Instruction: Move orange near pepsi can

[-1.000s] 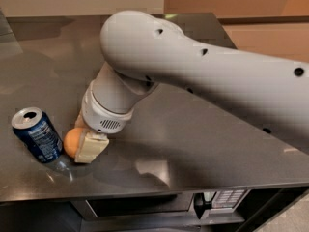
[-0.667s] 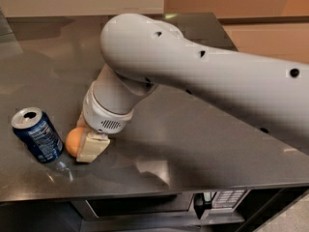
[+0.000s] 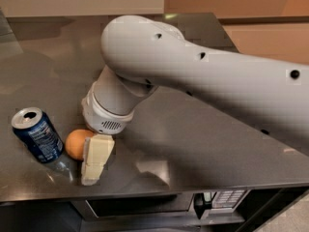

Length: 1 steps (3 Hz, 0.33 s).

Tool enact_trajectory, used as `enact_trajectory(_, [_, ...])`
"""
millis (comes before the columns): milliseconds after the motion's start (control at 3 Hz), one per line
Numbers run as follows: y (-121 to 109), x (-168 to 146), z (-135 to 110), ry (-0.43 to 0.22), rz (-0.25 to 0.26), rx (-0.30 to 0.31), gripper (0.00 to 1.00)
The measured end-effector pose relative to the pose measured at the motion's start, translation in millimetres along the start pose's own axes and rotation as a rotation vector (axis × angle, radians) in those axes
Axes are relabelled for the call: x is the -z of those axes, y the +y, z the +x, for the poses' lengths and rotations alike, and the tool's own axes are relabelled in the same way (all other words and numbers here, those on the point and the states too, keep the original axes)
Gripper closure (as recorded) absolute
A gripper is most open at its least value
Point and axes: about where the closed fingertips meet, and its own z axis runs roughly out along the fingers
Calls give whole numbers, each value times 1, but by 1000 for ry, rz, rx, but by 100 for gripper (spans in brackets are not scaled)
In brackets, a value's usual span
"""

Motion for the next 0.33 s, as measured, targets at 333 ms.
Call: enact_trajectory(333, [0, 0, 0, 0, 0, 0, 0])
